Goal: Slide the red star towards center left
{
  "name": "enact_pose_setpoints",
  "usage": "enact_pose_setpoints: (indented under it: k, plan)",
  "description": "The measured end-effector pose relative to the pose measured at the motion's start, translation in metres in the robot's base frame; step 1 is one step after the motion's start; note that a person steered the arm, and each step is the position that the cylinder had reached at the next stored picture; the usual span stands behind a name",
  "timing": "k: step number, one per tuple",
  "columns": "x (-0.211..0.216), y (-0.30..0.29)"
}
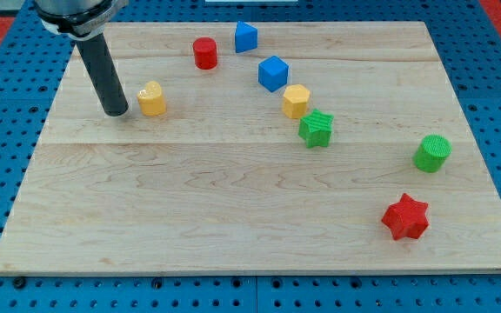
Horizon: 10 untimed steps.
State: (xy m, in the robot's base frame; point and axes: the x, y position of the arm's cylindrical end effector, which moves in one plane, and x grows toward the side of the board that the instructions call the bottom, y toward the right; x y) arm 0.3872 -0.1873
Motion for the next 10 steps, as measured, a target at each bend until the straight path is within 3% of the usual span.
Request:
enact_pose_setpoints:
  k: [2,3,4,5,6,7,8,9,10]
  plan:
    - [0.015,0.04]
    - [0.101,0.146]
    - [0.119,0.289]
    - [0.121,0.388]
    - [0.15,0.416]
    - [0.191,0.391]
    - [0.194,0.327]
    - [0.154,0.232]
    - [0.146,0.244]
